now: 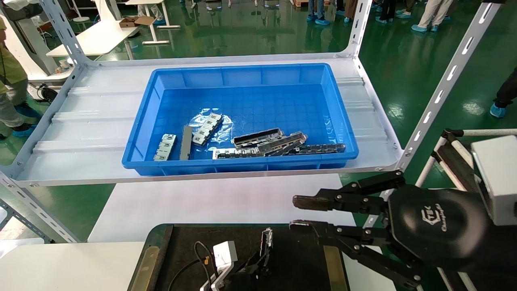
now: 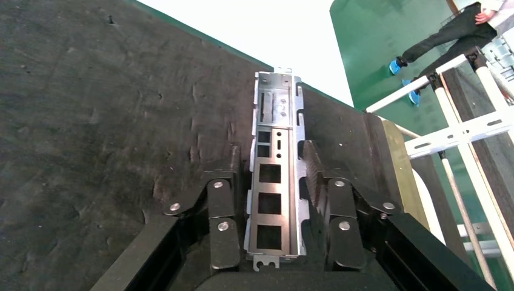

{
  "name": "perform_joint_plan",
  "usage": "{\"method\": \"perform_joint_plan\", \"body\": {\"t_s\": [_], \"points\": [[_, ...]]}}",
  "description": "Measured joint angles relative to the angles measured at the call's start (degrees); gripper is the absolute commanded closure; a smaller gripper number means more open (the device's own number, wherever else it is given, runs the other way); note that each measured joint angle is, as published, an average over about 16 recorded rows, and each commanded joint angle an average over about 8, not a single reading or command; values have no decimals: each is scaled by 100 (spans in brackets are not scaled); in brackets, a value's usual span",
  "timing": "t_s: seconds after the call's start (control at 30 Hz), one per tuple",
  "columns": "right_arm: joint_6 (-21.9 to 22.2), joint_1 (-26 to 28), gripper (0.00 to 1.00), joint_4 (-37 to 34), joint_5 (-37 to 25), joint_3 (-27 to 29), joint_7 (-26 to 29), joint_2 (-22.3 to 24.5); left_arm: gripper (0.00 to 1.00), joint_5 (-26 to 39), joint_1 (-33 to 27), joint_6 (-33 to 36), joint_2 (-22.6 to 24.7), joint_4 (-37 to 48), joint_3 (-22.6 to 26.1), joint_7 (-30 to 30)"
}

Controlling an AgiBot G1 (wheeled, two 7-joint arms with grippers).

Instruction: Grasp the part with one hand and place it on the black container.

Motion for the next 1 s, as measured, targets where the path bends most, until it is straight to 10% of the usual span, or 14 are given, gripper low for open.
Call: {"method": "perform_joint_plan", "body": {"t_s": [1.0], "points": [[1, 1, 0, 0, 2, -3, -1, 1, 0, 991, -556, 445, -353, -174, 295, -1062]]}}
